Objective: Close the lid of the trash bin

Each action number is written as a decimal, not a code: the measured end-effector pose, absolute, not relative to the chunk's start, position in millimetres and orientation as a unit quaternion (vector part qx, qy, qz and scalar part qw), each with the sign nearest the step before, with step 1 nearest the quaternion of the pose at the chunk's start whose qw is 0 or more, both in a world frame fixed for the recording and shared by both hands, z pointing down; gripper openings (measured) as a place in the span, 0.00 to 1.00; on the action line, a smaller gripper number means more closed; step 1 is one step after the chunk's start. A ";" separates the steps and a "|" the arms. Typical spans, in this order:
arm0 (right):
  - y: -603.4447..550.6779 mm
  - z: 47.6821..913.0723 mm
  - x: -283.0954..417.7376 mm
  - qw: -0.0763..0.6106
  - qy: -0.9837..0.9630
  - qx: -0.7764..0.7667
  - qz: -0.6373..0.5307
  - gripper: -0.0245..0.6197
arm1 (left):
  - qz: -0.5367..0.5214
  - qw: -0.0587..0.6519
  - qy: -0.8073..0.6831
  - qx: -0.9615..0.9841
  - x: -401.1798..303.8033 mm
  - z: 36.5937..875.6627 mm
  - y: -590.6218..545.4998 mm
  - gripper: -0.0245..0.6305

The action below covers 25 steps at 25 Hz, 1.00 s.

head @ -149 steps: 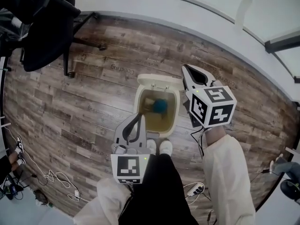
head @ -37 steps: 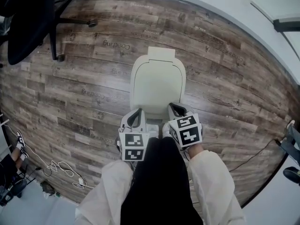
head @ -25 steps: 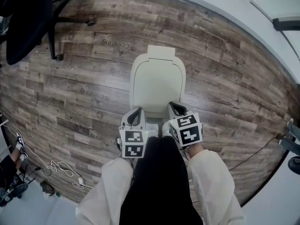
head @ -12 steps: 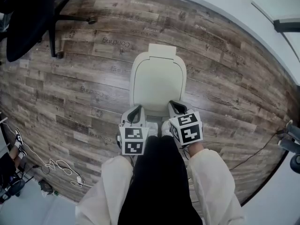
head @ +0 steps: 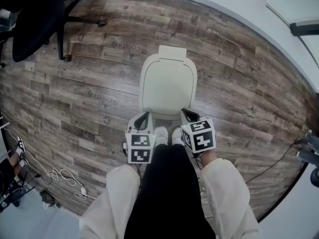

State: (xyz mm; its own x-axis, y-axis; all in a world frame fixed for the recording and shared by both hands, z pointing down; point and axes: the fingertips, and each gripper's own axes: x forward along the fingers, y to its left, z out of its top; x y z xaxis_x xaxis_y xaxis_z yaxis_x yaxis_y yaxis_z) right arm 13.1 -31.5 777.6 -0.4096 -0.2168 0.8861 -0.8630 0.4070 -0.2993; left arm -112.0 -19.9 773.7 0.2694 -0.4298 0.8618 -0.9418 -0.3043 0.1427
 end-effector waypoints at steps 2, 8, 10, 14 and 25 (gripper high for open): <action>-24.5 770.8 17.2 0.402 -0.738 0.365 0.400 0.07 | 0.367 0.343 -0.483 0.718 -111.4 764.3 -16.4 0.05; -14.0 717.4 35.0 0.389 -0.743 0.381 0.389 0.07 | 0.350 0.323 -0.499 0.724 -108.4 705.7 -10.8 0.05; -17.1 688.8 38.2 0.376 -0.751 0.390 0.378 0.08 | 0.337 0.315 -0.513 0.724 -112.0 679.1 -15.7 0.05; -26.6 621.3 44.6 0.348 -0.770 0.409 0.345 0.07 | 0.315 0.292 -0.528 0.733 -113.5 617.7 -26.1 0.05; -22.2 375.8 56.1 0.250 -0.812 0.455 0.267 0.08 | 0.263 0.209 -0.531 0.778 -99.4 381.5 -12.1 0.05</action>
